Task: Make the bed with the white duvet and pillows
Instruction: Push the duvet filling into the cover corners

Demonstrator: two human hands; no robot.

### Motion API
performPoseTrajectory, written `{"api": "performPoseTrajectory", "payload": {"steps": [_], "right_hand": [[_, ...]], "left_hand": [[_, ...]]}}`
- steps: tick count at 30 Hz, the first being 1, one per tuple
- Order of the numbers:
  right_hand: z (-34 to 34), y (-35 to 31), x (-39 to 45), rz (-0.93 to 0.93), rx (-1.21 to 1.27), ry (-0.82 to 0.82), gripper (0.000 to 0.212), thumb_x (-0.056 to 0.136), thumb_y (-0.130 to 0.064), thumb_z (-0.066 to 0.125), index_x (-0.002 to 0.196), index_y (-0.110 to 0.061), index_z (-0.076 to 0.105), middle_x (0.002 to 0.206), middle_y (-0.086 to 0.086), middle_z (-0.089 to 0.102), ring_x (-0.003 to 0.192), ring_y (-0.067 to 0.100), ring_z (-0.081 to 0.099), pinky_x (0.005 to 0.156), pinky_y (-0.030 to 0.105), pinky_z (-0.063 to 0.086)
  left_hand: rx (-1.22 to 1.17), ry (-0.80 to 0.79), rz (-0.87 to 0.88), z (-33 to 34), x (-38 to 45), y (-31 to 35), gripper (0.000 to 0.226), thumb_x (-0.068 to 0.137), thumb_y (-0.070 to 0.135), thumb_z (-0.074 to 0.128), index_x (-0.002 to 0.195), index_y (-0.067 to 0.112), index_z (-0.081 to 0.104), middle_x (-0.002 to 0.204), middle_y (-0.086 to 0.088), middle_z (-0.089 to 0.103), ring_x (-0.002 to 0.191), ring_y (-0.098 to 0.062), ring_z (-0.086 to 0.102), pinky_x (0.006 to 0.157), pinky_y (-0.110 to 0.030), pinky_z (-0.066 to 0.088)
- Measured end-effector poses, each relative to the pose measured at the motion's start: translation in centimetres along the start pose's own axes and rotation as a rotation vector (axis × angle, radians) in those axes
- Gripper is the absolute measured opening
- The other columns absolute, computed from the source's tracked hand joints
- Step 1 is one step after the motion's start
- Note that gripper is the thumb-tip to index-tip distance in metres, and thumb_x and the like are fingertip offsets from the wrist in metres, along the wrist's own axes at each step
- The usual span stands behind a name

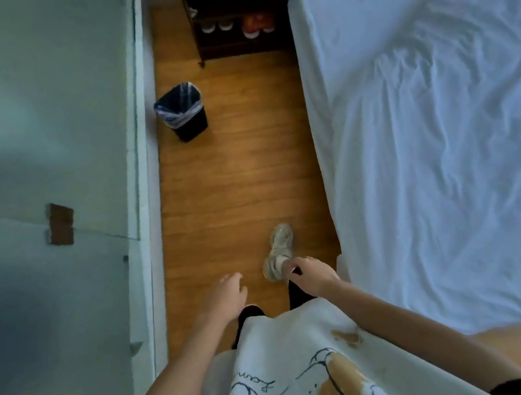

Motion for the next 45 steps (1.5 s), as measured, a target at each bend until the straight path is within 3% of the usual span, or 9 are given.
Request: {"api": "performPoseTrajectory", "payload": {"steps": [2,5,9,16,26,30,37,45], "right_hand": [[-3.0,-1.0,3.2,0.022,0.031,0.003,0.034,0.099,-0.033,0.041,0.126,-0.019,0.054,0.122,0.006,0.060,0.105,0.026,0.059,0.088,0.039,0.052],[-8.5,-1.9,8.5,0.042,0.077,0.044,0.032,0.100,-0.031,0.041,0.124,-0.017,0.056,0.121,0.005,0.060,0.102,0.023,0.060,0.086,0.033,0.052],[-16.7,-3.5,13.9,0.030,0.079,0.077,0.034,0.100,-0.025,0.042,0.130,-0.014,0.052,0.128,0.008,0.057,0.111,0.024,0.056,0.084,0.032,0.048],[-31.7,-4.5,21.1,0.069,0.188,0.216,0.033,0.101,-0.028,0.042,0.130,-0.015,0.052,0.124,0.007,0.058,0.105,0.024,0.058,0.080,0.029,0.047],[-45.1,-1.1,32.4,0.424,0.466,0.317,0.032,0.098,-0.032,0.043,0.123,-0.016,0.056,0.123,0.008,0.060,0.111,0.027,0.055,0.089,0.036,0.047],[-50.7,-1.6,35.0,0.575,0.664,0.411,0.036,0.100,-0.029,0.045,0.132,-0.014,0.053,0.132,0.009,0.056,0.120,0.027,0.052,0.093,0.034,0.043],[-56.9,-0.9,38.3,0.690,0.871,0.470,0.040,0.098,-0.030,0.046,0.135,-0.014,0.050,0.133,0.010,0.054,0.124,0.028,0.046,0.093,0.037,0.044],[-63.0,7.6,43.3,0.720,0.945,0.478,0.033,0.097,-0.027,0.044,0.123,-0.011,0.058,0.123,0.010,0.060,0.115,0.027,0.051,0.090,0.035,0.044]], "left_hand": [[0.072,0.007,0.030,-3.7,4.3,0.6,0.042,0.100,0.032,0.040,0.140,0.018,0.045,0.143,-0.004,0.048,0.127,-0.022,0.048,0.101,-0.036,0.043],[0.144,0.002,0.047,-9.3,10.3,2.5,0.042,0.100,0.032,0.041,0.139,0.018,0.046,0.139,-0.003,0.052,0.124,-0.021,0.051,0.099,-0.037,0.046],[0.213,-0.030,0.074,-16.0,16.2,5.9,0.042,0.100,0.033,0.041,0.139,0.019,0.045,0.139,-0.002,0.052,0.122,-0.021,0.052,0.098,-0.035,0.046],[0.324,-0.011,0.198,-29.9,28.4,13.4,0.036,0.098,0.031,0.041,0.131,0.018,0.052,0.127,-0.002,0.058,0.113,-0.022,0.055,0.085,-0.034,0.046],[0.622,-0.134,0.417,-44.5,49.6,24.2,0.030,0.097,0.027,0.038,0.120,0.017,0.056,0.121,-0.004,0.060,0.108,-0.025,0.057,0.079,-0.033,0.046],[0.764,-0.179,0.564,-49.9,55.8,30.2,0.032,0.098,0.028,0.038,0.123,0.017,0.054,0.122,-0.006,0.060,0.110,-0.026,0.056,0.086,-0.036,0.046],[0.922,-0.193,0.702,-54.9,63.8,41.8,0.039,0.100,0.030,0.039,0.135,0.018,0.048,0.130,-0.004,0.057,0.115,-0.023,0.056,0.093,-0.035,0.047],[1.042,-0.255,0.708,-53.5,69.9,53.3,0.040,0.100,0.032,0.038,0.137,0.019,0.045,0.128,-0.003,0.058,0.112,-0.021,0.056,0.089,-0.034,0.049]]}}
Point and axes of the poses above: each hand's wrist, its own x-axis towards the middle knuckle, its own z-axis out of the palm, y = z × x, the point moved 6 cm from there along x, towards the middle knuckle
